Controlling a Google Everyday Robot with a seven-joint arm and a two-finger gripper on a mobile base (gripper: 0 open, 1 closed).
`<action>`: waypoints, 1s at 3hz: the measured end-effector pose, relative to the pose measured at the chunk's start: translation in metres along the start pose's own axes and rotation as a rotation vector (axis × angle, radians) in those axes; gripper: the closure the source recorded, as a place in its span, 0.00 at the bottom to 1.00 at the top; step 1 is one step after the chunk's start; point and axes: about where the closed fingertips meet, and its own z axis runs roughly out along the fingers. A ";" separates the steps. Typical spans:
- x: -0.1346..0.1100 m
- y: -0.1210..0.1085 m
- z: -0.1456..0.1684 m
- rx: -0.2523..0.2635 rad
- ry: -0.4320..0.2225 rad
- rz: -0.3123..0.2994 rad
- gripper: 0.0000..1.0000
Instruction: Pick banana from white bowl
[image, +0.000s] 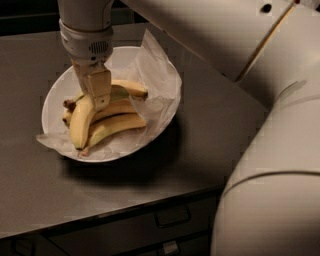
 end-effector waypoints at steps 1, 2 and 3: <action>-0.001 0.010 -0.017 0.038 0.033 0.020 1.00; 0.006 0.027 -0.040 0.101 0.058 0.052 1.00; 0.022 0.050 -0.061 0.211 0.067 0.076 1.00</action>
Offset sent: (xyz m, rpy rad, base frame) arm -0.0362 -0.0609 0.0577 0.0194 -0.1585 -0.1298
